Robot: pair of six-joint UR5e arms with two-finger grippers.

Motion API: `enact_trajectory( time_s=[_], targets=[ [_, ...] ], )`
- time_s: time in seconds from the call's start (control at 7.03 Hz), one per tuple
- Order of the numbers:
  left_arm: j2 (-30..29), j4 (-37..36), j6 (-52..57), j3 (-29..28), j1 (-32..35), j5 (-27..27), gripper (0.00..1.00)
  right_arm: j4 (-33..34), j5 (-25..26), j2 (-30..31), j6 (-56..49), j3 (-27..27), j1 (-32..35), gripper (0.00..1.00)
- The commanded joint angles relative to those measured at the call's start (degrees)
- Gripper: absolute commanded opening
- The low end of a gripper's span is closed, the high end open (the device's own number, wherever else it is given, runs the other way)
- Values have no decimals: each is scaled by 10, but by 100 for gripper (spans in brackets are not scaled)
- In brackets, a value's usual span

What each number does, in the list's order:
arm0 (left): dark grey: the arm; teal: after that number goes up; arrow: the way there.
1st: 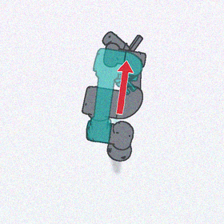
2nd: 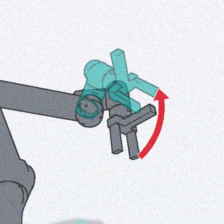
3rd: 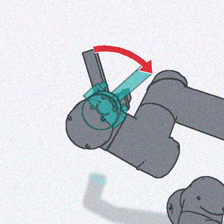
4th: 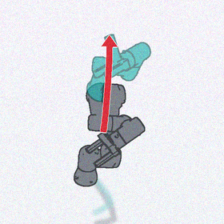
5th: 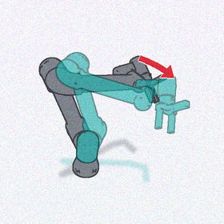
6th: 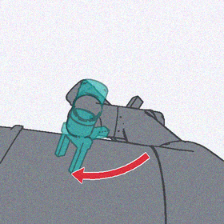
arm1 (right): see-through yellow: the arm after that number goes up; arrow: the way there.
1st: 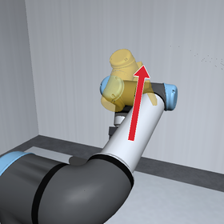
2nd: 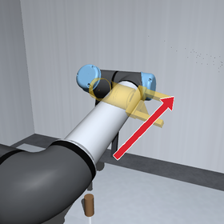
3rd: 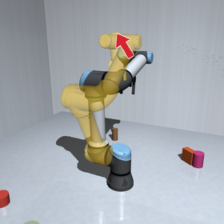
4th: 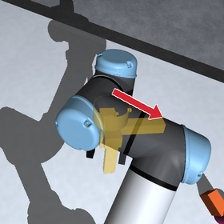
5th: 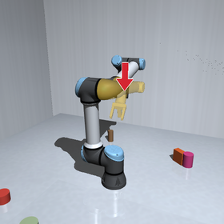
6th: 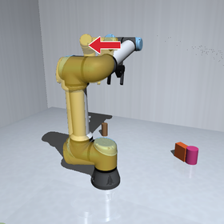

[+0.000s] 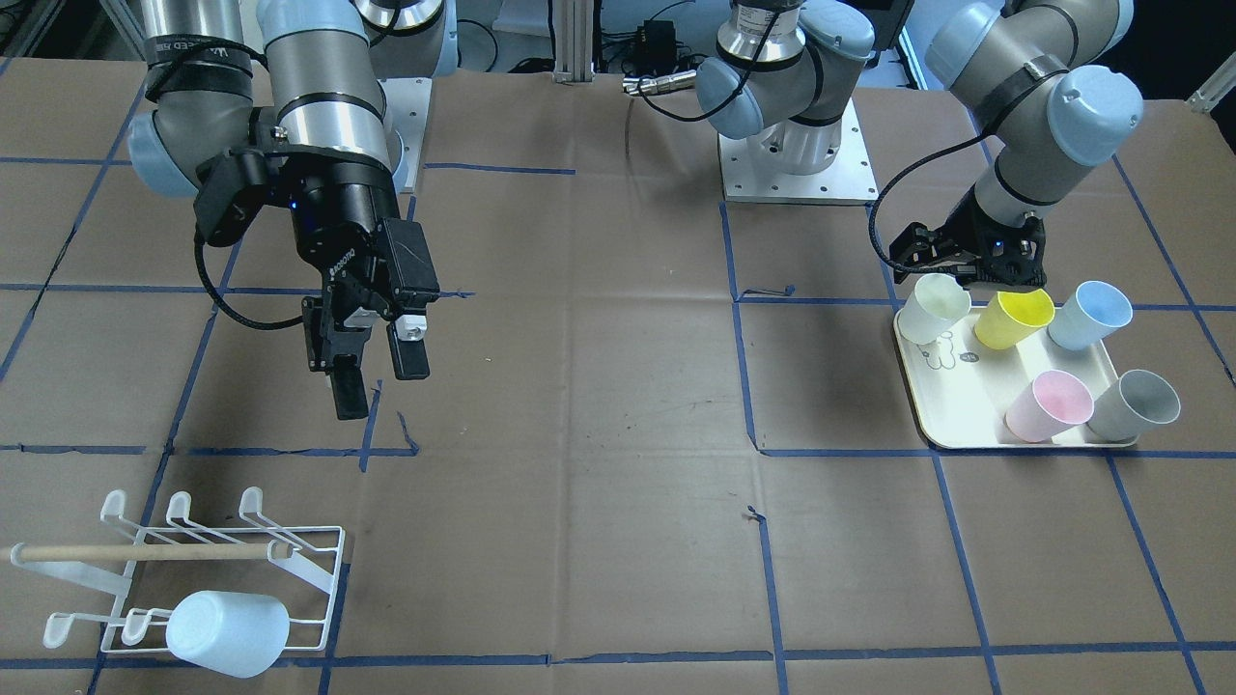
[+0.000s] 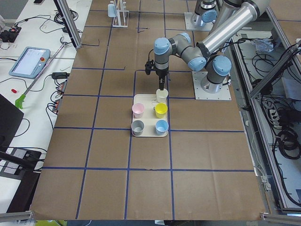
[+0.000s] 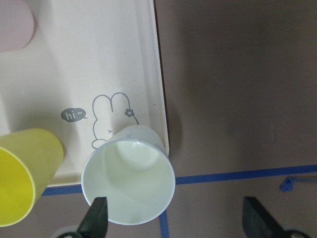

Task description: Transfer IKEA cup to right arm and place on rack

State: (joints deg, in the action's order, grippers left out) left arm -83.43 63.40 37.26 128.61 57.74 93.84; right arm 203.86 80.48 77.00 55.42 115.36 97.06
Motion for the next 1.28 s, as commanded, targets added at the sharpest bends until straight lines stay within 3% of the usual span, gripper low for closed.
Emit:
enact_trajectory(
  time_s=[0.0, 0.28, 0.57, 0.71, 1.14],
  targets=[
    [-35, -24, -1, 3, -2, 1, 95, 0, -36, -4, 115, 14, 3, 100],
    [-42, -30, -11, 10, -3, 1, 95, 3, -45, -4, 219, 14, 3, 100],
    [-42, -36, -42, 17, -9, 1, 94, 8, -38, -6, 231, 14, 3, 100],
    [-43, -37, -60, 17, -10, 1, 83, 10, -38, -12, 231, 14, 3, 100],
    [-45, -35, -98, 15, -9, 5, 18, 12, -38, -34, 231, 11, 3, 100]
  ],
)
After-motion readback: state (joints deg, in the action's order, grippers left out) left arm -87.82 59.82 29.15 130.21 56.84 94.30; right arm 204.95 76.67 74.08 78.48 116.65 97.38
